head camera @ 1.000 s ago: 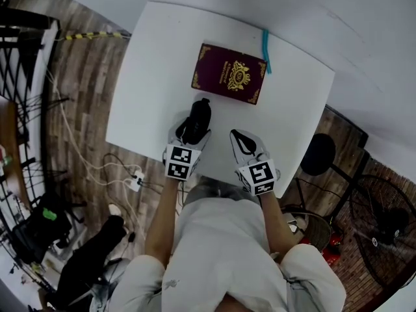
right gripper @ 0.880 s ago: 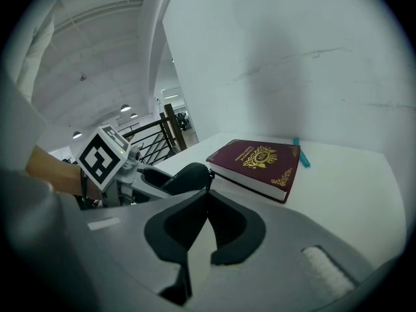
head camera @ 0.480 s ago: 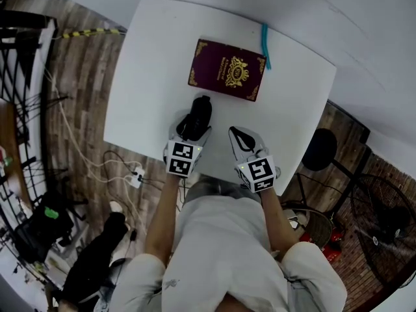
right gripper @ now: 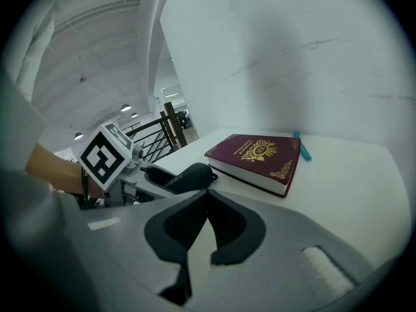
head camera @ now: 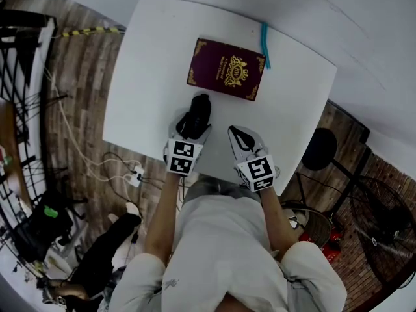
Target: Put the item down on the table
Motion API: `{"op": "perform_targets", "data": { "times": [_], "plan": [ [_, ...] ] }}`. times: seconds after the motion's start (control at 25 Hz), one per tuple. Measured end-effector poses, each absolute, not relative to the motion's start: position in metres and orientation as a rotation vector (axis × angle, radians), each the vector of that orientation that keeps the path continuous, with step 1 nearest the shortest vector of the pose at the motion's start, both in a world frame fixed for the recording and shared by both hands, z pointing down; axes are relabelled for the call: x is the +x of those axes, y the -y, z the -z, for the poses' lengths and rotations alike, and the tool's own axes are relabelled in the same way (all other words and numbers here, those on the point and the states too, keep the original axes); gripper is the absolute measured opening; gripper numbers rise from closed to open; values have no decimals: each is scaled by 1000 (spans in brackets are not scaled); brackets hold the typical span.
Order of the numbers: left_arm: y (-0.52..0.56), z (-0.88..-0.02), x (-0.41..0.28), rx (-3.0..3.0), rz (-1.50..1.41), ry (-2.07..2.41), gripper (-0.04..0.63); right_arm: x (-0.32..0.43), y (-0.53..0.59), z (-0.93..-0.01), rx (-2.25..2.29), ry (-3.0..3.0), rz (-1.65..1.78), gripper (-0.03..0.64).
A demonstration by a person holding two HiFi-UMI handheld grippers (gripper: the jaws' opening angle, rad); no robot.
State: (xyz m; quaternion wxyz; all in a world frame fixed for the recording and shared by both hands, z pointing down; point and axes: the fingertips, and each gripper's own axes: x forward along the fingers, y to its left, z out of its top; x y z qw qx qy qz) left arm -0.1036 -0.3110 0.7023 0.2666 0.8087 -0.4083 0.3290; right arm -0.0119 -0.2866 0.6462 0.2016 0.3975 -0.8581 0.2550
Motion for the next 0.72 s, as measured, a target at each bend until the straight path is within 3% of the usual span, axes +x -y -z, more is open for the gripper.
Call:
{"op": "perform_targets", "data": {
  "times": [0.72],
  "plan": [
    [313,-701,-107,2167,-874,1133,420,-11,284,-642,1126,2399,-698,5]
  ]
}}
